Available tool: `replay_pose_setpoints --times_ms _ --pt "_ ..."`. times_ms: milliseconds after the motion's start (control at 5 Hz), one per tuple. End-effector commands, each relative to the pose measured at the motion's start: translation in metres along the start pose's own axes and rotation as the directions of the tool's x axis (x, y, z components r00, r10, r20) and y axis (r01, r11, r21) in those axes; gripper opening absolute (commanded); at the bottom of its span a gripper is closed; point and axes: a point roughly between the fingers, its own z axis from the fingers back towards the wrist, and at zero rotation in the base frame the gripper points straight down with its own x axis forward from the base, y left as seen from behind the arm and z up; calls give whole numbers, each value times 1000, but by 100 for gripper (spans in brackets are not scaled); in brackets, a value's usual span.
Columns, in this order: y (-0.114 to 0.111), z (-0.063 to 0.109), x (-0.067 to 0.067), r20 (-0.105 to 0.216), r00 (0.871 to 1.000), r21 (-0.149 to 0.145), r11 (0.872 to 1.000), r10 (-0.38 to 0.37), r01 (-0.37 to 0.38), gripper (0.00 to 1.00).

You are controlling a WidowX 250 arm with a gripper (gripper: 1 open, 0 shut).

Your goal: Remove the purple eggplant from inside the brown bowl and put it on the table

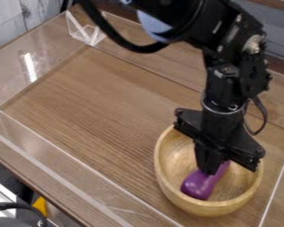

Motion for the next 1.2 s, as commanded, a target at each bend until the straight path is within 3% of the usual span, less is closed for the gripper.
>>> replay_pose_setpoints --times_ms 0,200,400,800,1000 --pt "-1 4 -2 40 998 -15 999 50 -49 0" --pt "-7 10 -4 41 998 -17 999 51 -50 0" --pt "-11 28 -6 54 997 -14 998 59 -59 0" --pt "-20 41 0 83 996 -3 1000 -23 23 0" --pt "-19 60 -2 102 993 11 999 -51 50 0"
